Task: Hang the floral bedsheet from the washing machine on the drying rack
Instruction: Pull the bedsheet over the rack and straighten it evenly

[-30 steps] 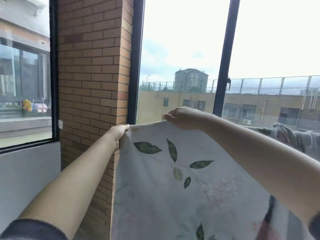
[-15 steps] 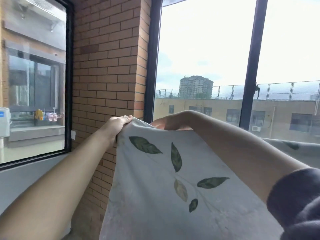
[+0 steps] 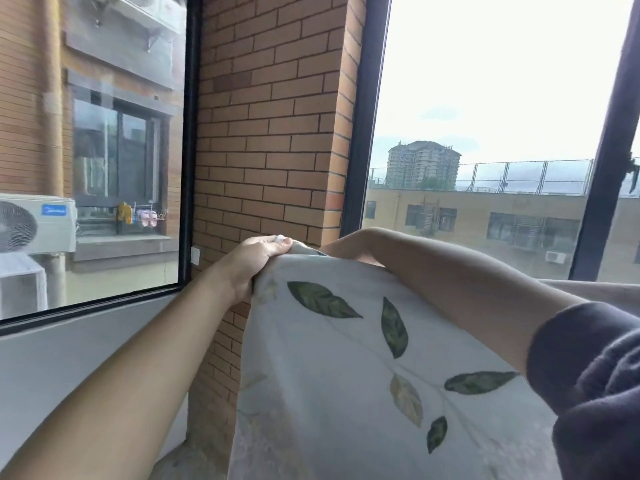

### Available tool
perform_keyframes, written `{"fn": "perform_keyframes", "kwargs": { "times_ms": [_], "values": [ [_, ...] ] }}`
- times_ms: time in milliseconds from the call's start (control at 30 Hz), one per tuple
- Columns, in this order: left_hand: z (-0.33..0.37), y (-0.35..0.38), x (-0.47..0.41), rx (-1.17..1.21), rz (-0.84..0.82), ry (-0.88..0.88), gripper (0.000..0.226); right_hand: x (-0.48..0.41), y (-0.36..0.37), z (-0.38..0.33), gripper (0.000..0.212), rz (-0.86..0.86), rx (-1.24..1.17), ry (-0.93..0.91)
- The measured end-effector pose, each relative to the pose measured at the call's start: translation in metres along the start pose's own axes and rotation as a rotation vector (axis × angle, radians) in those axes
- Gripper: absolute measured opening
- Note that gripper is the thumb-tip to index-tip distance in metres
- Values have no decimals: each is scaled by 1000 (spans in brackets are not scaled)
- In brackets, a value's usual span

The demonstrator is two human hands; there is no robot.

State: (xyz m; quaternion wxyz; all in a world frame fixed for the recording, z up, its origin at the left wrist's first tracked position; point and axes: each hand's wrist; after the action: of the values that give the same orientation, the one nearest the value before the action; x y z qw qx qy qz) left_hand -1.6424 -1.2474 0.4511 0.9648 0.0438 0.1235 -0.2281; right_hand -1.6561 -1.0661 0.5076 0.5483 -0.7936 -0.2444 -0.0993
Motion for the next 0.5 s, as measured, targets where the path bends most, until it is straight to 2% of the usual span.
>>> {"fn": "perform_keyframes", "kwargs": {
  "times_ms": [200, 333, 400, 500],
  "values": [
    [-6, -16, 1, 10, -17, -27, 31, -21, 6, -14, 14, -44, 34, -66],
    [-10, -21, 4, -93, -20, -97, 30, -27, -4, -2, 13, 181, 124, -119],
    [-16, -24, 6, -164, -30, -172, 38, -23, -11, 6, 9, 304, 62, -165],
    [-21, -24, 9, -223, -101, -279, 48, -16, -19, 14, 18, 433, -16, -207]
  ]
}}
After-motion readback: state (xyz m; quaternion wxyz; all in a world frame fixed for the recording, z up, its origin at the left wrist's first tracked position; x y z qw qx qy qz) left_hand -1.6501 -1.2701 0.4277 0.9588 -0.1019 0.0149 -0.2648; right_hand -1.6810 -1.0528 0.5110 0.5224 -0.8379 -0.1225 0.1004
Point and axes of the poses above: each hand's wrist, its own x-axis away from the middle knuckle, its own y-axis out of the palm, z = x × y
